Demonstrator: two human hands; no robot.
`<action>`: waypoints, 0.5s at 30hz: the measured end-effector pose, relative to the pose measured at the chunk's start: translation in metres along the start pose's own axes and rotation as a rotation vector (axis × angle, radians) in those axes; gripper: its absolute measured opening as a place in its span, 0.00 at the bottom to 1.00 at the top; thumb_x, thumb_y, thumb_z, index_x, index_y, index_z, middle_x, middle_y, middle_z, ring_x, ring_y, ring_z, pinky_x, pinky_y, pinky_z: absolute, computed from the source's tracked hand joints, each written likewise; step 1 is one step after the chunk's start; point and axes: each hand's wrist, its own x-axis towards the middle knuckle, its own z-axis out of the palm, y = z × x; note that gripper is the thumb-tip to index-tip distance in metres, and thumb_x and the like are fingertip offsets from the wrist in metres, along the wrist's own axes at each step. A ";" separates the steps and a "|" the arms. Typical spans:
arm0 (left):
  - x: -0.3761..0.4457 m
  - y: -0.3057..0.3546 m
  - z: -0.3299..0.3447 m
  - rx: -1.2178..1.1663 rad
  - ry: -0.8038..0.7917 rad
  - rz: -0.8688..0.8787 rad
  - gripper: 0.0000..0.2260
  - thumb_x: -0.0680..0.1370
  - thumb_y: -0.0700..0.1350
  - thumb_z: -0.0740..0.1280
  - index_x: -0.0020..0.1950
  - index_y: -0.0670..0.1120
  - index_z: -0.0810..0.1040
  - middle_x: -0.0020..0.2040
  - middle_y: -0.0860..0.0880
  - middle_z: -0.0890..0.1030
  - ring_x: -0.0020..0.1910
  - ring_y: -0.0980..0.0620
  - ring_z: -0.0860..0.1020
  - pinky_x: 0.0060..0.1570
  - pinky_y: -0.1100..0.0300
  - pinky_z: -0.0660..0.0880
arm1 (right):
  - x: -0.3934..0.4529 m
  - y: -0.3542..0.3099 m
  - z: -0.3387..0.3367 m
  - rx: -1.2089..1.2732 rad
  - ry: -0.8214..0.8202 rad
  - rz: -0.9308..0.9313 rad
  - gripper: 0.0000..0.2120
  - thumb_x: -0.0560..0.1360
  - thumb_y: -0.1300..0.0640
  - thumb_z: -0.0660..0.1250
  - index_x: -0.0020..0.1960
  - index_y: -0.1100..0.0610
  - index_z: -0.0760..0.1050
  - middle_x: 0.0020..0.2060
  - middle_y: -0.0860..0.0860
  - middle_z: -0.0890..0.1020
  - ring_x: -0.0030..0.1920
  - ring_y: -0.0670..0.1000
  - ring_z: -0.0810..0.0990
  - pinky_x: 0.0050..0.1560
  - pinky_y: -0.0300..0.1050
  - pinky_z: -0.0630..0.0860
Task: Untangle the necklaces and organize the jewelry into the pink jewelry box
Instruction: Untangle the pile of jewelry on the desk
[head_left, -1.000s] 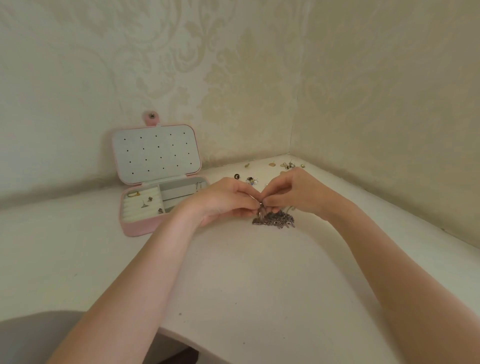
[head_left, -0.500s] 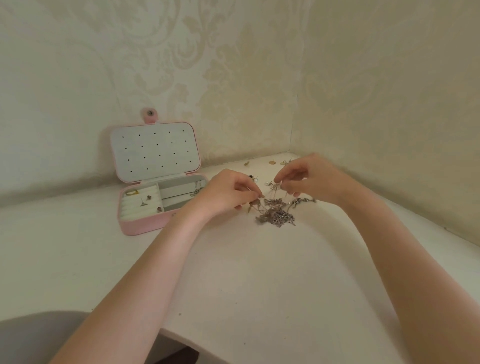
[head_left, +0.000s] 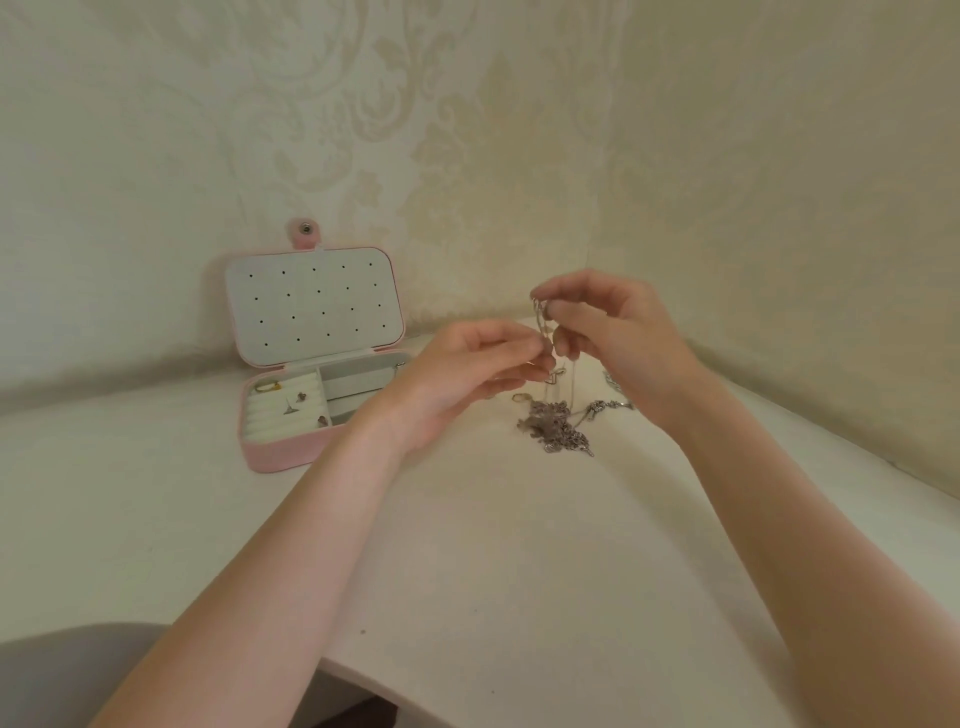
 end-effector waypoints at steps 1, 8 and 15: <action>-0.001 0.001 0.001 -0.033 -0.015 -0.006 0.04 0.74 0.44 0.66 0.43 0.48 0.80 0.36 0.54 0.82 0.39 0.57 0.80 0.50 0.61 0.73 | -0.001 0.000 0.001 0.011 0.015 0.012 0.09 0.75 0.69 0.62 0.46 0.59 0.78 0.35 0.51 0.75 0.26 0.46 0.71 0.29 0.37 0.68; 0.000 0.009 -0.008 -0.450 0.004 -0.008 0.07 0.70 0.45 0.66 0.33 0.49 0.80 0.26 0.54 0.67 0.29 0.57 0.70 0.43 0.61 0.77 | 0.000 -0.001 -0.003 0.119 0.200 0.024 0.08 0.76 0.67 0.62 0.47 0.57 0.78 0.32 0.48 0.75 0.22 0.44 0.63 0.23 0.34 0.58; 0.004 0.002 -0.006 0.219 0.404 0.135 0.08 0.77 0.41 0.65 0.39 0.48 0.79 0.23 0.57 0.66 0.24 0.59 0.63 0.23 0.68 0.59 | 0.000 -0.007 0.000 0.171 0.333 -0.056 0.10 0.77 0.66 0.60 0.45 0.55 0.77 0.39 0.48 0.76 0.22 0.44 0.63 0.23 0.33 0.60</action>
